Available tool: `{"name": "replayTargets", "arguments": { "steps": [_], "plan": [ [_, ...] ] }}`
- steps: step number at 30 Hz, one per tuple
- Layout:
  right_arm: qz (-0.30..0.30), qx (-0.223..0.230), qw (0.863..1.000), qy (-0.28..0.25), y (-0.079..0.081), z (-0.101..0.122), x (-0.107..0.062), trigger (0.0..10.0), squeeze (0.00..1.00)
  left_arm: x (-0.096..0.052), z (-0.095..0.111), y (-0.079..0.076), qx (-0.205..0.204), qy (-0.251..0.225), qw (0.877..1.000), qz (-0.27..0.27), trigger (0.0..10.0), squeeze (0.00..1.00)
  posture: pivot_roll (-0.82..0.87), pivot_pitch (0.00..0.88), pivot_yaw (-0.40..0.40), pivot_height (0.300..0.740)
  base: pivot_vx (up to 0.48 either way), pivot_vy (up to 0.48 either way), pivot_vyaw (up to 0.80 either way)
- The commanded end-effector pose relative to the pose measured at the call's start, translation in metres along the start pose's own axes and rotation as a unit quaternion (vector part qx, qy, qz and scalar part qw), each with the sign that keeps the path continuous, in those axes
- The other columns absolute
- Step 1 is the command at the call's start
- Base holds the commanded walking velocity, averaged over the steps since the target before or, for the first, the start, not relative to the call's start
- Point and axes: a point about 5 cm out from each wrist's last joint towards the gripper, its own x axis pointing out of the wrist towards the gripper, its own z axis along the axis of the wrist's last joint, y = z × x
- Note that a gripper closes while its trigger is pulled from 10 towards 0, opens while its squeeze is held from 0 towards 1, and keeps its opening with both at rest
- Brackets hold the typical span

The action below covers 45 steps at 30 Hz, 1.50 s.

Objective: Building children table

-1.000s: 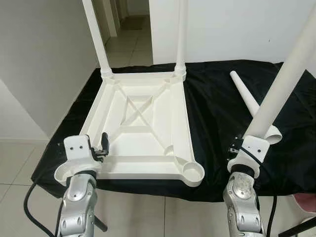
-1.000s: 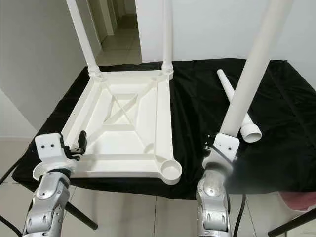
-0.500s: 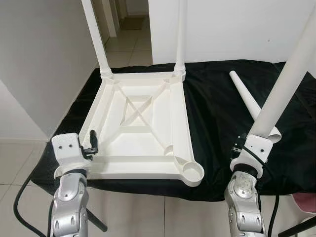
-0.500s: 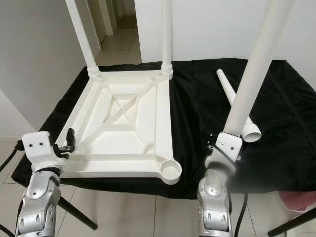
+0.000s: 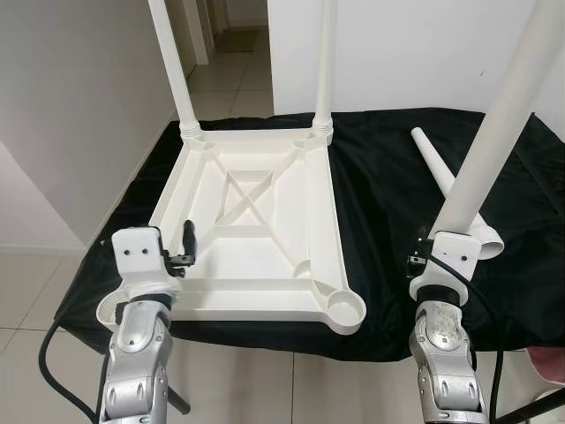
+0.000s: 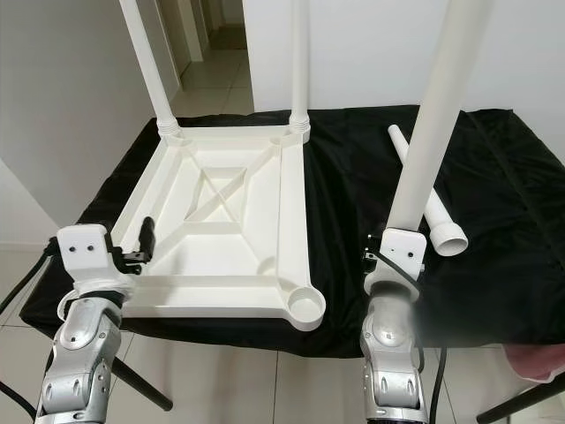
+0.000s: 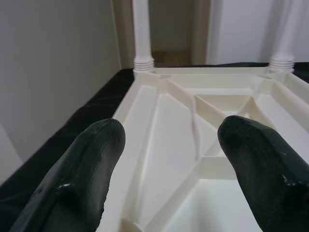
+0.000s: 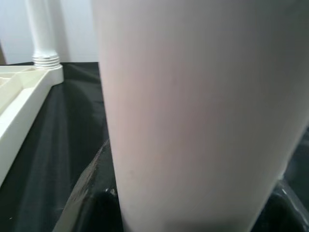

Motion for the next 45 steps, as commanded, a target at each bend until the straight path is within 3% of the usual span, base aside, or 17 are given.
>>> {"name": "replayTargets", "arguments": {
  "steps": [1, 5, 13, 22, 24, 26, 27, 31, 38, 45],
  "plan": [
    [0.039, 0.022, 0.999, -0.024, 0.010, 0.007, 0.002, 10.0, 0.00, -0.009, -0.001, -0.014, -0.012, -0.001, 0.996, -0.092, 10.0, 0.00, -0.05, 0.016, 0.073, 0.740, 0.000, 0.000, 0.00],
    [0.054, 0.027, 0.998, -0.031, 0.012, 0.010, 0.004, 10.0, 0.00, -0.015, -0.002, -0.023, -0.028, 0.003, 0.989, -0.144, 10.0, 0.00, -0.05, 0.016, 0.073, 0.740, 0.000, 0.000, 0.00],
    [0.066, 0.026, 0.997, -0.035, 0.012, 0.011, 0.009, 10.0, 0.00, -0.030, -0.009, -0.039, 0.002, 0.031, 0.961, -0.275, 10.0, 0.00, -0.05, 0.033, 0.081, 0.740, 0.000, 0.000, 0.00],
    [0.077, 0.024, 0.996, -0.040, 0.013, 0.012, 0.010, 10.0, 0.00, -0.039, -0.018, -0.044, 0.022, 0.053, 0.939, -0.339, 10.0, 0.00, -0.05, 0.039, 0.082, 0.740, 0.000, 0.000, 0.00],
    [0.079, 0.022, 0.996, -0.041, 0.012, 0.011, 0.010, 10.0, 0.00, -0.042, -0.020, -0.045, 0.025, 0.061, 0.928, -0.365, 10.0, 0.00, -0.05, 0.042, 0.081, 0.740, 0.000, 0.000, 0.00],
    [0.080, 0.020, 0.996, -0.041, 0.012, 0.011, 0.010, 10.0, 0.00, -0.046, -0.026, -0.045, 0.066, 0.070, 0.912, -0.399, 10.0, 0.00, -0.05, 0.043, 0.083, 0.740, 0.000, 0.000, 0.00],
    [0.080, 0.020, 0.996, -0.041, 0.012, 0.011, 0.010, 10.0, 0.00, -0.046, -0.026, -0.045, 0.066, 0.070, 0.912, -0.399, 10.0, 0.00, -0.05, 0.043, 0.083, 0.740, 0.000, 0.000, 0.00],
    [0.082, 0.018, 0.996, -0.042, 0.012, 0.011, 0.011, 10.0, 0.00, -0.049, -0.033, -0.044, 0.099, 0.082, 0.892, -0.433, 10.0, 0.00, -0.05, 0.044, 0.085, 0.740, 0.000, 0.000, 0.00],
    [0.082, 0.017, 0.996, -0.042, 0.013, 0.010, 0.010, 10.0, 0.00, -0.052, -0.035, -0.043, 0.112, 0.090, 0.877, -0.459, 10.0, 0.00, -0.05, 0.042, 0.086, 0.740, 0.000, 0.000, 0.00],
    [0.084, 0.018, 0.995, -0.043, 0.015, 0.010, 0.010, 10.0, 0.00, -0.054, -0.037, -0.042, 0.116, 0.092, 0.872, -0.467, 10.0, 0.00, -0.05, 0.033, 0.088, 0.740, 0.000, 0.000, 0.00]
  ]
}}
